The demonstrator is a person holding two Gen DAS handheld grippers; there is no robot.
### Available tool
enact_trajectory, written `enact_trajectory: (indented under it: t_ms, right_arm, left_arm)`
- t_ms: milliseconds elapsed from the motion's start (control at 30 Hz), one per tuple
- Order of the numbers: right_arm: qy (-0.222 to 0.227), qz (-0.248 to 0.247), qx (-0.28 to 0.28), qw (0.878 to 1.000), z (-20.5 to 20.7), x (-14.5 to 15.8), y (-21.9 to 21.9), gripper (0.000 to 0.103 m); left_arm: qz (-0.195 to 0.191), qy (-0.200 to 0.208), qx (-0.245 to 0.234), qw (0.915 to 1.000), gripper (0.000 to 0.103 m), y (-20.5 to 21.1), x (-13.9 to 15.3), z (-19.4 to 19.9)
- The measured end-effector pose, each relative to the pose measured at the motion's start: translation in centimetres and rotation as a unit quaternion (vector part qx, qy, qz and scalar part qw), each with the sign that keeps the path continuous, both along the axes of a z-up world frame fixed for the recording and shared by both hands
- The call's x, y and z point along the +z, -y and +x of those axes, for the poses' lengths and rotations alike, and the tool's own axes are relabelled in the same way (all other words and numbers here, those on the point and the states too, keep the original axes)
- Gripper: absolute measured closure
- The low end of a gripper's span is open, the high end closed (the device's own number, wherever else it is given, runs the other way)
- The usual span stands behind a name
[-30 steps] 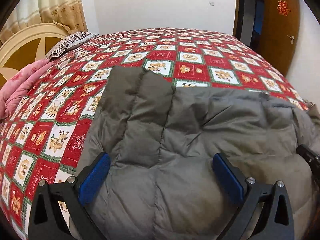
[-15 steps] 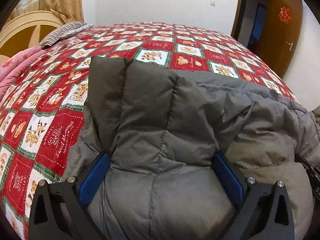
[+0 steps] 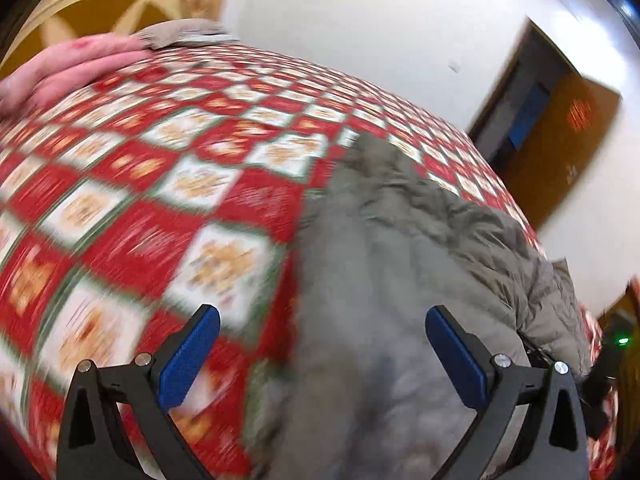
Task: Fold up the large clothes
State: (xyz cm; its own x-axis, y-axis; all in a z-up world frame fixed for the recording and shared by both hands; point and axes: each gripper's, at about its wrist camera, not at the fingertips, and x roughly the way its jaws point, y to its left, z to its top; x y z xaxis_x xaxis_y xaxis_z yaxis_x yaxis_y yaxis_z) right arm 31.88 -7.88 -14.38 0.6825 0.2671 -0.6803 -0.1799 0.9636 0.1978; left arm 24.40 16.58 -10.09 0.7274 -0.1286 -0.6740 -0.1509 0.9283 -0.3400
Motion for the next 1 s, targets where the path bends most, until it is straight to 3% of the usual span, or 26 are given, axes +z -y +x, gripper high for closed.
enact_trajectory:
  t_ms: [133,200,267,367,433,500,600,733,833,933,967,1000]
  right_arm:
    - [-0.018,0.003,-0.004,1.0,-0.1,1.0,0.3,0.102]
    - [0.01,0.025,-0.01,1.0,-1.0,2.9,0.8,0.093]
    - [0.038,0.02,-0.009,0.999,-1.9,4.6,0.6,0.093]
    - [0.046,0.011,0.004,0.999,-1.8,5.2,-0.7,0.093]
    - [0.031,0.003,0.003,1.0,-0.6,3.9,-1.5,0.093]
    - [-0.017,0.01,-0.003,1.0,1.0,1.3,-1.8,0.095]
    - [-0.024,0.016,-0.012,1.0,1.4,0.0,-1.3,0.102]
    - [-0.035,0.024,-0.011,0.999,1.6,-0.3,-1.1,0.103]
    - [-0.033,0.03,-0.01,0.999,1.6,-0.6,-1.1,0.103]
    - [-0.038,0.035,-0.015,0.999,1.7,-0.9,-1.1,0.103]
    - [-0.039,0.038,-0.017,0.998,1.7,-0.8,-1.2,0.103]
    - [-0.041,0.048,-0.022,0.998,1.8,-0.9,-1.0,0.103]
  left_arm:
    - [-0.026,0.01,0.032,0.9991,0.001,-1.4,-0.7,-4.6]
    - [-0.078,0.014,0.037,0.9962,0.001,-1.6,-1.4,-6.3]
    - [-0.137,0.031,0.042,0.9892,0.001,-1.5,-2.1,-8.2]
    - [-0.172,0.02,0.026,0.9845,0.001,0.3,-3.5,-8.7]
    - [-0.189,0.002,0.005,0.9821,0.001,1.6,-4.8,-7.9]
    - [-0.182,0.011,-0.003,0.9832,0.001,2.5,-5.0,-6.7]
    - [-0.175,0.044,-0.005,0.9836,0.001,2.9,-4.2,-4.3]
    - [-0.22,0.063,0.01,0.9734,0.001,2.9,-4.4,-0.9]
    - [-0.224,0.067,0.024,0.972,0.001,2.8,-4.5,1.4]
    - [-0.243,0.103,-0.006,0.9644,0.001,3.0,-3.7,2.6]
    - [-0.251,0.12,-0.025,0.9603,0.004,3.3,-2.8,3.1]
    - [-0.244,0.126,-0.031,0.9611,0.016,3.7,-2.1,3.5]
